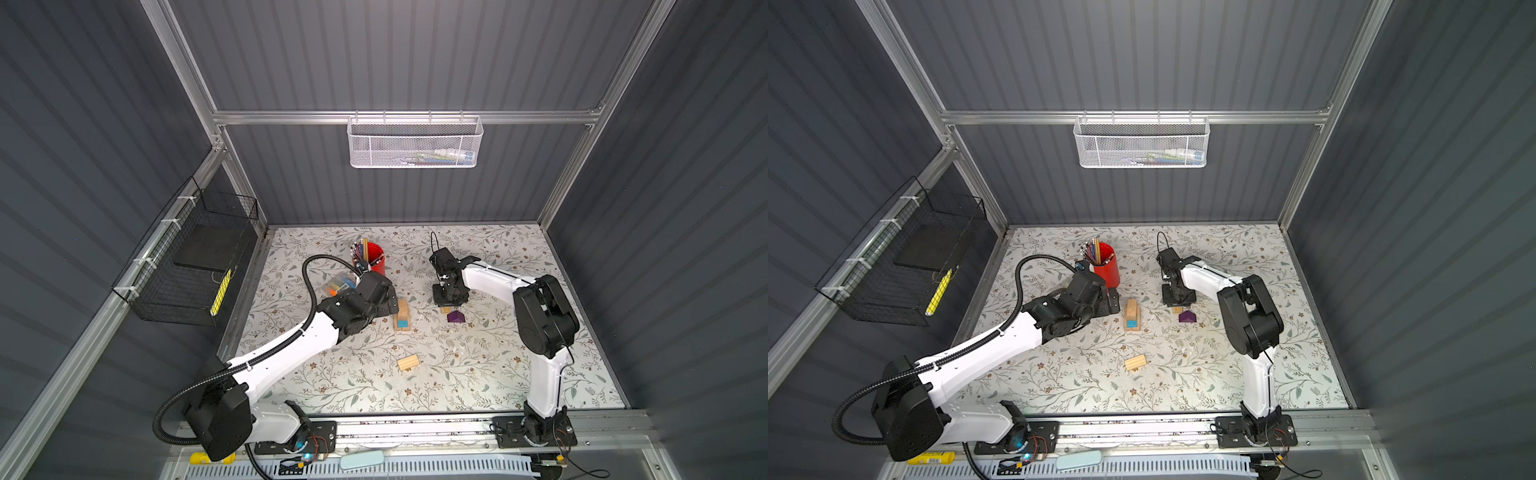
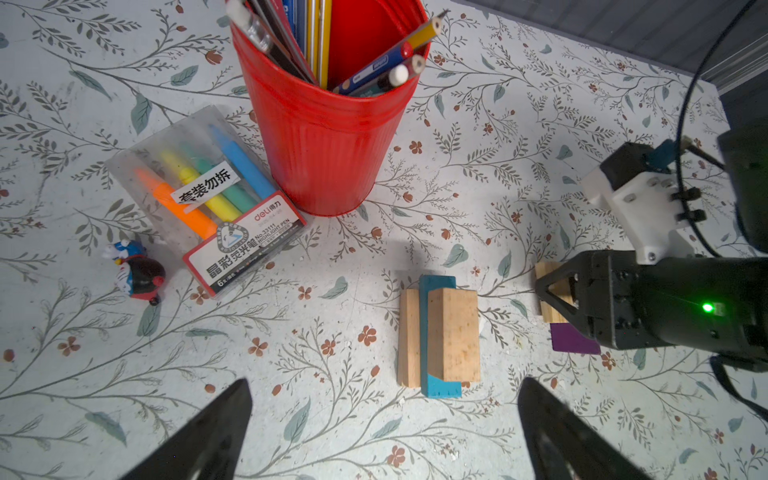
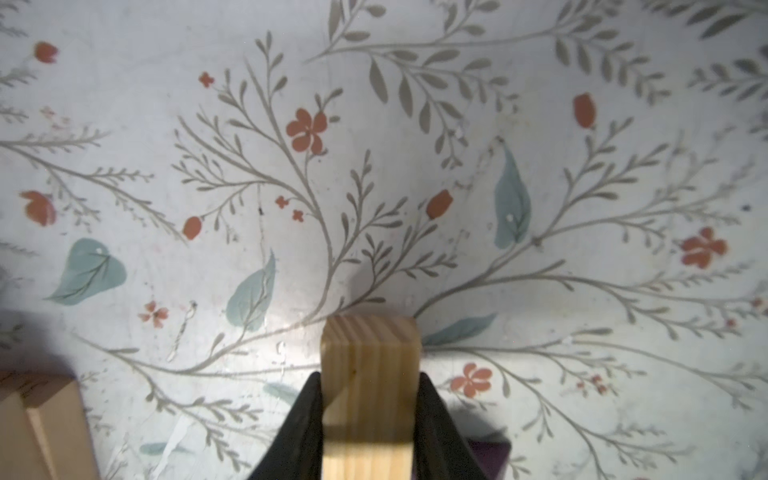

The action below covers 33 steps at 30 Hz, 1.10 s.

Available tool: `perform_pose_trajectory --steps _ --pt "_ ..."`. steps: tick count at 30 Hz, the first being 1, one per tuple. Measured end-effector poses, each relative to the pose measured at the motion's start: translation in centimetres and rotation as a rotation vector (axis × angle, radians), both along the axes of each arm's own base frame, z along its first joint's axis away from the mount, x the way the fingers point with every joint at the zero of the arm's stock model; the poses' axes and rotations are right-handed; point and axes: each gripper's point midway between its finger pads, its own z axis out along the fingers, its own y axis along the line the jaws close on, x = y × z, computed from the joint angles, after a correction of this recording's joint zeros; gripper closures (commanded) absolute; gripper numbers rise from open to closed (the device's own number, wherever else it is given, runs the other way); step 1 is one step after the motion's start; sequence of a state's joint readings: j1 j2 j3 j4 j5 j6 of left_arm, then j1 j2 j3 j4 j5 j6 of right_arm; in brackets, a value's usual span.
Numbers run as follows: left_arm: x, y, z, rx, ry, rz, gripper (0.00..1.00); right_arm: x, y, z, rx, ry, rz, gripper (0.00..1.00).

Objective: Build the wood block tower
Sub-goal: 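Carry the wooden block with the right gripper over the upright block group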

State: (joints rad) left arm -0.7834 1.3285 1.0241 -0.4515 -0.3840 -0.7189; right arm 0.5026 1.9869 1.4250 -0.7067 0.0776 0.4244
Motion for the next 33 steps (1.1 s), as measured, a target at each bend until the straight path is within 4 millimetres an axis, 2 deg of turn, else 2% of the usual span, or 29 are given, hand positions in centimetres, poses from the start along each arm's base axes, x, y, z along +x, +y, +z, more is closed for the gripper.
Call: perform_pose_trajectory --steps 6,10,16,21,24,26,30,33 --pt "-0.6 1.1 0.7 -0.008 -0.026 0.015 0.0 -0.1 0.2 4.5 0.042 -0.047 -0.041 0.79" --pt "-1.3 2.1 0.1 -0.006 -0.023 0.035 0.0 -0.7 1.3 7.1 0.068 -0.065 -0.043 0.79" --pt "-2.4 3.6 -1.1 0.01 -0.009 0.07 0.0 -2.6 4.8 9.3 0.103 -0.056 -0.002 0.81" --pt "-3.0 4.9 -1.1 0.006 -0.019 0.108 0.0 -3.8 8.5 11.2 0.137 -0.058 0.026 0.83" --pt "-3.4 5.6 -1.2 0.005 -0.024 0.126 0.0 -4.2 10.5 11.2 0.148 -0.054 0.031 0.83" --pt "-3.6 6.0 -1.3 0.01 -0.024 0.134 0.0 -4.6 11.4 10.5 0.144 -0.039 0.027 0.83" --pt "-3.8 6.6 -1.5 0.015 -0.02 0.151 0.0 -5.3 12.2 8.7 0.118 0.0 0.008 0.84" --pt "-4.0 6.8 -1.6 0.019 -0.018 0.156 0.0 -5.2 12.8 8.1 0.113 0.004 -0.009 0.84"
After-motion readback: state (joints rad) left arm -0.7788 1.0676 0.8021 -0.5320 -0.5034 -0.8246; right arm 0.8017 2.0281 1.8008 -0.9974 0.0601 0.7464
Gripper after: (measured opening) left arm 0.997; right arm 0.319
